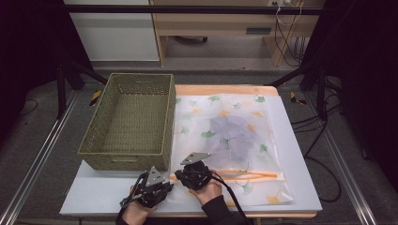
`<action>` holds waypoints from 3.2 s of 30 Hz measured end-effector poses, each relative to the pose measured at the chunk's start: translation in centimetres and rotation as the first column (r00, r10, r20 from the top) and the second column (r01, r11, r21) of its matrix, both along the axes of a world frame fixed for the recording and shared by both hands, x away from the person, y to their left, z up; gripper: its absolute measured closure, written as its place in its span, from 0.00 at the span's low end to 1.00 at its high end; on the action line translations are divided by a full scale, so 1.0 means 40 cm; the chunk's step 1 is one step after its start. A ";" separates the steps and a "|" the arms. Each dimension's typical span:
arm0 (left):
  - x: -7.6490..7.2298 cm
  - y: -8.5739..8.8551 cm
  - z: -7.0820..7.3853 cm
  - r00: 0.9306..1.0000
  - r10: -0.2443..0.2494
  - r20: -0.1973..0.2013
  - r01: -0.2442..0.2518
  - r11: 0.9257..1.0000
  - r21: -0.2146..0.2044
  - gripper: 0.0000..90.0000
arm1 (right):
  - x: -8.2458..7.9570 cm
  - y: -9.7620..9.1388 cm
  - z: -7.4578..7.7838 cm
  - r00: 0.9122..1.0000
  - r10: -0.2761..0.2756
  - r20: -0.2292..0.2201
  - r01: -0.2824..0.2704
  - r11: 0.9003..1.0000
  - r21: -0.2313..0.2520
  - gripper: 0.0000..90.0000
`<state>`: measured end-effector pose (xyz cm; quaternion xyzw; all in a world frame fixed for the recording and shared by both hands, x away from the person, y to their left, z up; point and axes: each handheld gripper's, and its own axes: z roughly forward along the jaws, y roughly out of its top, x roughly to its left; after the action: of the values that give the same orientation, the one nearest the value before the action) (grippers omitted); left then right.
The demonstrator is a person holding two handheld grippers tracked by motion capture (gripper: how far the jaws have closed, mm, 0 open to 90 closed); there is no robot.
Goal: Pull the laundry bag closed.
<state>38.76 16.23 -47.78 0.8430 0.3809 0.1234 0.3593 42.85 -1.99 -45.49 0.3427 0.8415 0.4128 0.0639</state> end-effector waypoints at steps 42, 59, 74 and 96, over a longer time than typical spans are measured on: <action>-0.002 -0.002 0.000 1.000 -0.006 0.013 0.006 1.000 0.011 0.94 | -0.011 0.073 -0.026 0.994 -0.040 0.103 0.047 0.996 -0.072 0.65; -0.002 -0.002 -0.001 1.000 -0.006 0.007 0.006 1.000 0.004 0.94 | -0.037 0.012 0.005 0.997 -0.020 0.077 0.022 1.000 -0.021 0.91; -0.001 -0.002 -0.001 1.000 -0.004 0.007 0.004 1.000 0.001 0.94 | -0.041 -0.011 -0.032 0.998 -0.048 0.035 0.049 0.999 -0.020 0.85; -0.001 -0.002 -0.001 1.000 -0.008 0.008 0.008 1.000 0.002 0.94 | -0.034 -0.017 -0.050 0.998 -0.042 -0.041 0.042 0.999 0.006 0.92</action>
<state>38.72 16.16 -47.81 0.8442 0.3761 0.1259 0.3606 41.50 -2.69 -47.49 0.3689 0.8337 0.4073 0.0538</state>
